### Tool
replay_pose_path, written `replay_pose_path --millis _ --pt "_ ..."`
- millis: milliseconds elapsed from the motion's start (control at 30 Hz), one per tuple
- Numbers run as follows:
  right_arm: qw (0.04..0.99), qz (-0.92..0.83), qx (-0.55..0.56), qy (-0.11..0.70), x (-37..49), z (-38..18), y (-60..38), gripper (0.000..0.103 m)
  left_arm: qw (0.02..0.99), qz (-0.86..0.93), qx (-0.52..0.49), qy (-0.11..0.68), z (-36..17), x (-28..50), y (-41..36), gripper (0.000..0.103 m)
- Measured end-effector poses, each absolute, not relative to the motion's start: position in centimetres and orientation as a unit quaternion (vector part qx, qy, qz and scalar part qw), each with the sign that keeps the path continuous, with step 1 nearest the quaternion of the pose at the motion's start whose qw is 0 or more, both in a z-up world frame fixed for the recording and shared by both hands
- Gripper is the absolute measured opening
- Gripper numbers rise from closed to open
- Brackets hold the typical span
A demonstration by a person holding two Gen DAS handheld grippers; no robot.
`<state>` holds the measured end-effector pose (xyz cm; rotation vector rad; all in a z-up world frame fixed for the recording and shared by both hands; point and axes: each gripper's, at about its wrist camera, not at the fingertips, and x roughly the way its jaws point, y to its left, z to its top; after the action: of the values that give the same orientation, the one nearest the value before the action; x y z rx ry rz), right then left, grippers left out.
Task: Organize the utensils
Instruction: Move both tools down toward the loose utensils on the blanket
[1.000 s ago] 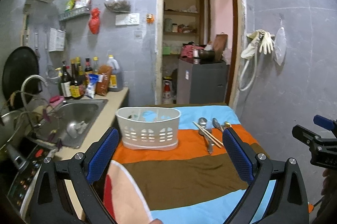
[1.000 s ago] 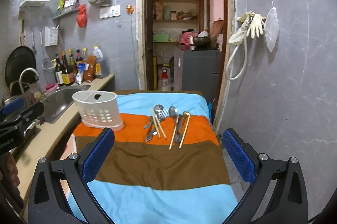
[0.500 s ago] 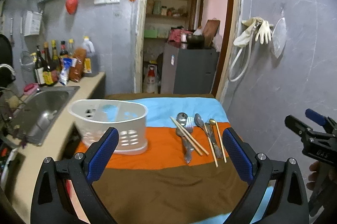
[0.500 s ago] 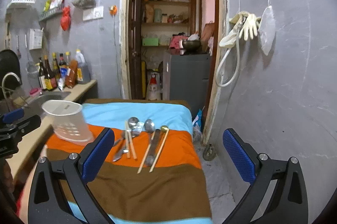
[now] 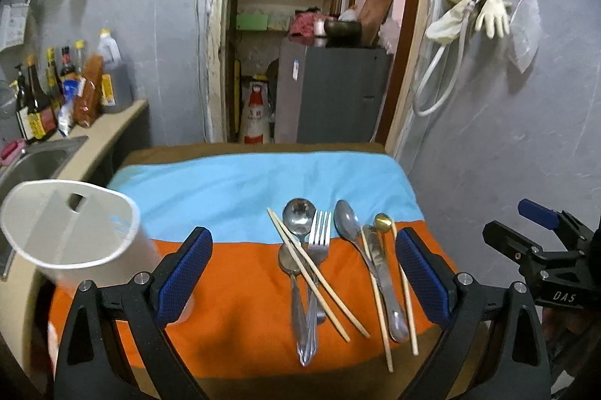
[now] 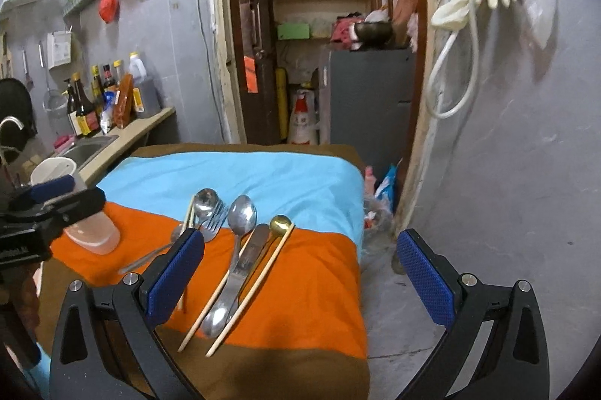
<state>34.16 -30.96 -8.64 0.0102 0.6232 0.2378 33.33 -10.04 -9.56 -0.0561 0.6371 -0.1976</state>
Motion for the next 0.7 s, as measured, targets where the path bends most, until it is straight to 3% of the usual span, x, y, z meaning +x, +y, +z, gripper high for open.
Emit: replay_pose_path --millis 67,133,400,533,700 --pt "0.940 0.124 0.012 0.319 35.4 -9.7 -31.2 0.097 0.939 -0.098 -0.030 0.328 -10.6 34.3 -10.2 0.085" --pt "0.933 0.128 0.020 0.335 36.5 -10.7 -31.5 0.083 0.932 -0.099 -0.026 0.348 -11.8 35.2 -10.5 0.074" --pt "0.906 0.162 0.020 0.391 39.2 -13.8 -30.9 0.050 0.904 -0.081 0.007 0.421 -15.6 36.9 -10.9 0.033" --pt "0.891 0.174 0.025 0.420 40.1 -15.0 -30.5 0.042 0.890 -0.078 0.012 0.450 -17.3 37.4 -10.4 0.028" --pt "0.874 0.167 0.027 0.456 41.5 -16.3 -30.3 0.040 0.873 -0.070 0.034 0.481 -18.5 37.7 -10.9 0.028"
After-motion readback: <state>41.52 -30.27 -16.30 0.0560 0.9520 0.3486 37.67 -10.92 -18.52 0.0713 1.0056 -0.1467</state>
